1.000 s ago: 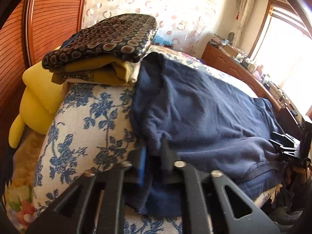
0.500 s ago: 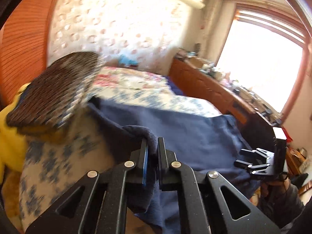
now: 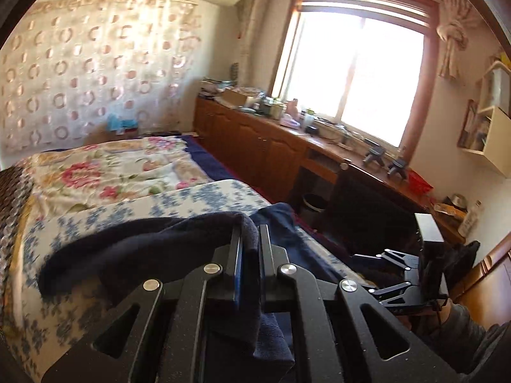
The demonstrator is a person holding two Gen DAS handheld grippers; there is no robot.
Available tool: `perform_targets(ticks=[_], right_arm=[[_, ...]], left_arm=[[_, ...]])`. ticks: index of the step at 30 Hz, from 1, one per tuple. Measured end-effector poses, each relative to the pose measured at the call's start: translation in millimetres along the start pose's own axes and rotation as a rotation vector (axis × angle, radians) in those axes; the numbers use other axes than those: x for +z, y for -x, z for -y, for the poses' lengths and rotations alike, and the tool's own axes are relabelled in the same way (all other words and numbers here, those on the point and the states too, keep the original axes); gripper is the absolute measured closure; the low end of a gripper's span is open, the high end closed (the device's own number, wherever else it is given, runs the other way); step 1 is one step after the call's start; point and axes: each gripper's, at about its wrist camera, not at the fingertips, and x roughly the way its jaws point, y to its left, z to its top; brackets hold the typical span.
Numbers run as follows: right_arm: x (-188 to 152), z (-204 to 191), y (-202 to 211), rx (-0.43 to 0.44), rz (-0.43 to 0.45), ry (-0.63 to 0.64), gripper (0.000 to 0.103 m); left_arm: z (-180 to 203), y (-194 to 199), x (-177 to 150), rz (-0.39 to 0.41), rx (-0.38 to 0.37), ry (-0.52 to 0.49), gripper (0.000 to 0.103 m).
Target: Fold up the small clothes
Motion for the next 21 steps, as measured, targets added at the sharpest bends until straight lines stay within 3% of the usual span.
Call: perform_targets(ticks=[9, 14, 16, 17, 20, 21], right_arm=[[-6, 4, 17, -0.029, 0.040, -0.034, 0.031], [-10, 11, 15, -0.033, 0.042, -0.039, 0.031], [-11, 11, 16, -0.038, 0.036, -0.038, 0.031], [-10, 12, 14, -0.037, 0.035, -0.038, 0.031], [-7, 11, 14, -0.033, 0.036, -0.037, 0.031], [-6, 11, 14, -0.031, 0.037, -0.036, 0.031]], left_arm=[[60, -26, 19, -0.063, -0.162, -0.067, 0.094], [73, -38, 8, -0.136, -0.133, -0.105, 0.091], [70, -36, 6, -0.132, -0.133, -0.100, 0.067], [66, -34, 5, -0.126, -0.132, -0.091, 0.060], [55, -30, 1, -0.116, -0.091, -0.087, 0.051], [51, -28, -2, -0.112, -0.071, -0.089, 0.042]])
